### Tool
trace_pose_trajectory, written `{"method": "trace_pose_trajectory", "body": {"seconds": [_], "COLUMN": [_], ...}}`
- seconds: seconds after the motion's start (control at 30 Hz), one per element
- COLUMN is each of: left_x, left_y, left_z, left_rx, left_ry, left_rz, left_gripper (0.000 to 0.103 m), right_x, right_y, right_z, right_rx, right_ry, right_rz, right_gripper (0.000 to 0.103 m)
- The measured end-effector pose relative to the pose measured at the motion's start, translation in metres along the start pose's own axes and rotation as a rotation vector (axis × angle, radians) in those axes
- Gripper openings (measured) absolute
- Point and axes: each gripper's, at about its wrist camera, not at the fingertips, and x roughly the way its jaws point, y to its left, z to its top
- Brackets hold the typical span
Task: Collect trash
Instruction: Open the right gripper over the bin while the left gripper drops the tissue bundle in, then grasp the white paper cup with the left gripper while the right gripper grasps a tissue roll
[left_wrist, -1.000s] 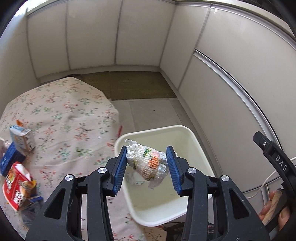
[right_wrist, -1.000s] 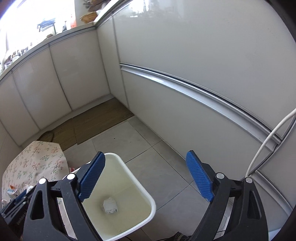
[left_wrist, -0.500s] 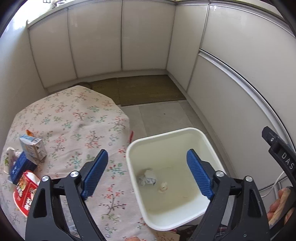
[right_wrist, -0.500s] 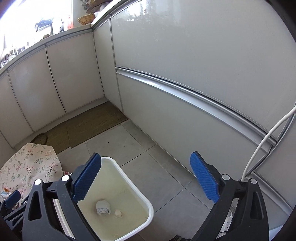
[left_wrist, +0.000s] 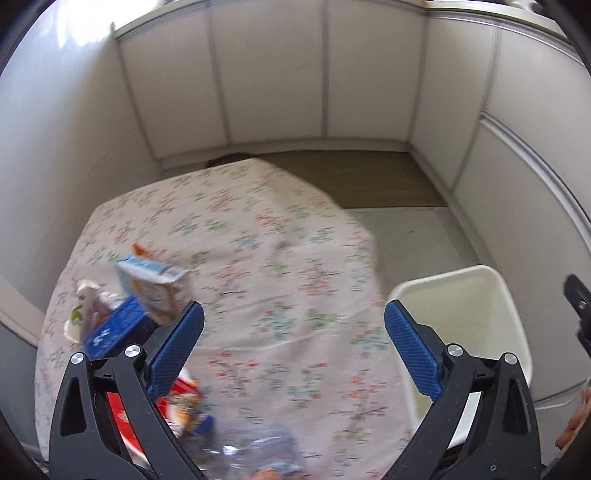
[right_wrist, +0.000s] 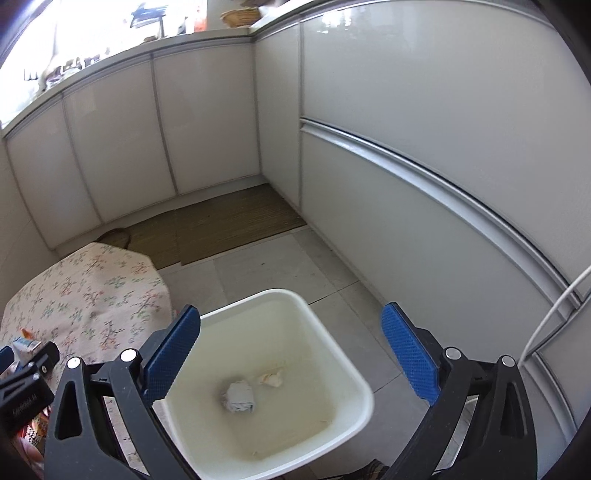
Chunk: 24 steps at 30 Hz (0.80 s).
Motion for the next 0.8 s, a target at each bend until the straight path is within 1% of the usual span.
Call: {"method": "trace_pose_trajectory", "body": {"seconds": [0.07,0.13,0.17,0.2,0.27,0.33,0.5,0.53,0.57,0.63,0.7,0.73,0.8], "left_x": [0.007,0.012,0.017,0.019,0.029,0.043,0.071,0.073,0.079,0.088,0.093,0.096,0.097], "left_y": [0.025,0.05,0.07,0.081,0.112,0.144,0.2,0.208,0.218,0.227,0.233,0.235,0.245], "left_z": [0.002,0.003,0.005,0.005,0.005,0.005,-0.008,-0.011,-0.016,-0.022,-0.027,-0.028,-0.031], "left_rx": [-0.022,-0.03,-0.038,-0.045,-0.067,-0.089,-0.093,-0.095,-0.098,-0.095,-0.099,-0.106,-0.141], "left_ry": [0.016,0.03,0.041,0.048,0.085,0.141,0.221,0.23,0.245,0.27,0.284,0.287,0.285], "left_rz": [0.039,0.087,0.123,0.141,0.184,0.224,0.324,0.331,0.33,0.317,0.296,0.29,0.279], "left_gripper": [0.094,0.094,0.094,0.094,0.094,0.094,0.094,0.094,0.092,0.084,0.069,0.066,0.053], "right_x": [0.001,0.003,0.004,0.004,0.005,0.005,0.007,0.008,0.008,0.009,0.009,0.01,0.013], "right_y": [0.015,0.027,0.033,0.042,0.053,0.063,0.085,0.088,0.093,0.1,0.11,0.116,0.127], "right_z": [0.0,-0.001,-0.001,-0.002,-0.004,-0.007,-0.011,-0.011,-0.012,-0.014,-0.016,-0.018,-0.021], "right_rx": [-0.023,-0.046,-0.058,-0.076,-0.1,-0.124,-0.157,-0.161,-0.167,-0.183,-0.202,-0.214,-0.235], "right_ry": [0.007,0.014,0.019,0.025,0.029,0.031,0.048,0.051,0.054,0.058,0.066,0.073,0.086], "right_rz": [0.018,0.034,0.041,0.051,0.061,0.066,0.083,0.086,0.089,0.094,0.101,0.107,0.118], "right_gripper": [0.096,0.096,0.096,0.096,0.096,0.096,0.096,0.096,0.096,0.096,0.096,0.096,0.096]}}
